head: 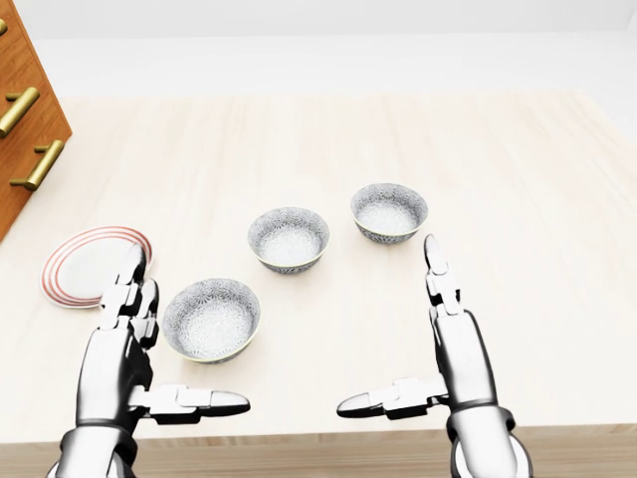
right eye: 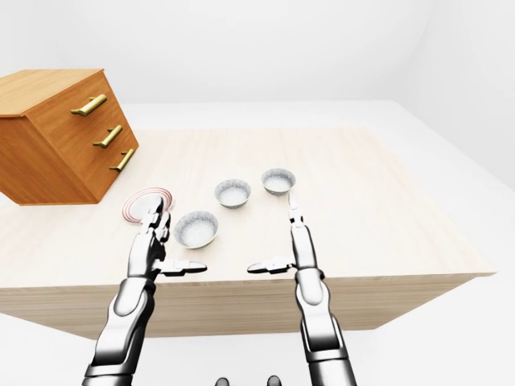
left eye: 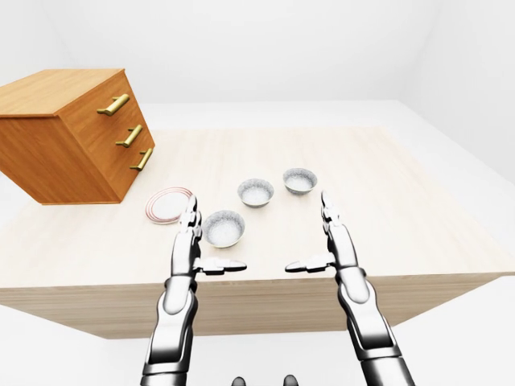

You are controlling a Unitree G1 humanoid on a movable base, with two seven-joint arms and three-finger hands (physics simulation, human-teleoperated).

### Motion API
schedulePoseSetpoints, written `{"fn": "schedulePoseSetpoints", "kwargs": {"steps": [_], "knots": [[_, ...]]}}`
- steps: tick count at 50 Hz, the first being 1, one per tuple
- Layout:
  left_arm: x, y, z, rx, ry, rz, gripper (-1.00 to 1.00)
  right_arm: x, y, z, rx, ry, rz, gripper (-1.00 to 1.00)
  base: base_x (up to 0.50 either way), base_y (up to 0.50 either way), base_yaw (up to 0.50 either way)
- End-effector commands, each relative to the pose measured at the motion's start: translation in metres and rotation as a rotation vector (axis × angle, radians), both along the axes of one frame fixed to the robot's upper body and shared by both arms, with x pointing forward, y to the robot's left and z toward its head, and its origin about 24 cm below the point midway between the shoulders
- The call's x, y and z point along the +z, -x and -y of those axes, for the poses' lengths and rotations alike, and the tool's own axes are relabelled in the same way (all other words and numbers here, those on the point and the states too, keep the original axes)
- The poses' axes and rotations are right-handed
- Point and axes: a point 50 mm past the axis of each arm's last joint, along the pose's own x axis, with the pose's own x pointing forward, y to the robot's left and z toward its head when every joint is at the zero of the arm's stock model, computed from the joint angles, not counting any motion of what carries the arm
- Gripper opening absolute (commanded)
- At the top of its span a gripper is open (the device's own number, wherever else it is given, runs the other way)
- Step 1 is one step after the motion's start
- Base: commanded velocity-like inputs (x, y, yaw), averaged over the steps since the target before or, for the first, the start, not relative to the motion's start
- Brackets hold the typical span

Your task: Stack the bowl at the front on the bowl in the middle.

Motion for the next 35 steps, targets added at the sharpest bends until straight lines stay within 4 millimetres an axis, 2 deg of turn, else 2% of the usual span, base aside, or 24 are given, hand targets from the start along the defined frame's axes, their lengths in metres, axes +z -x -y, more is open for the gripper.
{"fn": "schedulePoseSetpoints", "kwargs": {"steps": [1, 8, 14, 35], "knots": [[0.023, 0.004, 0.003, -0.004, -0.019, 0.046, 1.0, 0.022, -0.004, -0.002, -0.03, 0.132, 0.061, 1.0, 0.0, 0.0, 0.0], [0.038, 0.008, 0.007, -0.017, -0.037, 0.109, 1.0, 0.039, -0.004, -0.001, -0.049, 0.2, 0.123, 1.0, 0.0, 0.0, 0.0], [0.041, 0.012, 0.006, -0.021, -0.037, 0.124, 1.0, 0.041, -0.002, -0.003, -0.041, 0.24, 0.132, 1.0, 0.14, 0.0, 0.0], [0.037, 0.014, 0.005, -0.016, -0.042, 0.109, 1.0, 0.029, -0.004, -0.005, -0.045, 0.264, 0.111, 1.0, 0.33, 0.0, 0.0]]}}
